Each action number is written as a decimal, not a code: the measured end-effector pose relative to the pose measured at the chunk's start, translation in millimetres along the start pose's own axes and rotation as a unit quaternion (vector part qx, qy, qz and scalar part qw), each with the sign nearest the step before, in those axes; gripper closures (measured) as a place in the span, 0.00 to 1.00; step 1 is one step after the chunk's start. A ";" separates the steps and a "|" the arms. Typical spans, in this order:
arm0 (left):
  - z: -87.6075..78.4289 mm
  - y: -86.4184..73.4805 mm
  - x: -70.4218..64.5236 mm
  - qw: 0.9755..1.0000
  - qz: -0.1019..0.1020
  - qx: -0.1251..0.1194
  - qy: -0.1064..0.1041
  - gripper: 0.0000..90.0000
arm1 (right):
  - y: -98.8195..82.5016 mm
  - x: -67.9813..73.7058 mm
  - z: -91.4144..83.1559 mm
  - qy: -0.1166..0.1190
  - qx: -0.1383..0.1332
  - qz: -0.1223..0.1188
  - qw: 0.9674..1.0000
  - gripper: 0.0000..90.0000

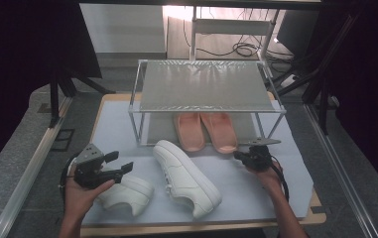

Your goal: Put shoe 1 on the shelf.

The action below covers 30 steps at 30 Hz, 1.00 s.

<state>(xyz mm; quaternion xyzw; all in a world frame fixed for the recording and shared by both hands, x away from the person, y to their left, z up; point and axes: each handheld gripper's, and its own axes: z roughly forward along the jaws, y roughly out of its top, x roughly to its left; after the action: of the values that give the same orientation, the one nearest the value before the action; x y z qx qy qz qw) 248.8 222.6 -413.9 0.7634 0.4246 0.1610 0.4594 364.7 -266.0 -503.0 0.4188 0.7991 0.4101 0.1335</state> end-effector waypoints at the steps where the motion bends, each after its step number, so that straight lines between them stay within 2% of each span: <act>1: -0.2 0.0 0.1 1.000 -0.001 0.000 0.000 0.36 | 3.3 2.1 4.0 0.002 -0.001 -0.004 1.000 1.00; 4: -0.8 -0.4 0.8 1.000 -0.003 -0.001 0.001 0.36 | 10.3 6.8 11.3 0.007 -0.004 -0.012 1.000 1.00; 12: -1.5 -0.4 1.3 1.000 -0.002 -0.002 0.001 0.36 | 23.7 13.2 31.7 0.017 -0.007 -0.013 1.000 1.00; 16: -1.4 -0.7 1.9 1.000 -0.002 -0.002 0.001 0.36 | 22.6 11.8 34.3 0.018 -0.007 -0.006 1.000 1.00; 19: -1.2 -0.6 1.4 1.000 -0.001 -0.001 0.001 0.36 | 23.3 14.8 30.7 0.024 -0.017 -0.005 1.000 1.00; 23: -0.1 -0.4 0.6 1.000 -0.001 0.000 0.000 0.36 | 27.9 28.2 29.2 0.046 -0.020 -0.020 0.999 1.00; 30: 0.5 -0.6 -0.5 1.000 0.001 0.001 0.000 0.36 | 41.0 53.7 56.8 0.081 -0.006 -0.040 0.996 1.00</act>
<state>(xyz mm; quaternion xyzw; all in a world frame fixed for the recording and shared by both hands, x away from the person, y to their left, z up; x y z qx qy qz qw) 248.5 222.1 -414.5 0.7644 0.4237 0.1607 0.4586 386.4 -180.5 -500.2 0.3510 0.8208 0.4421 0.0874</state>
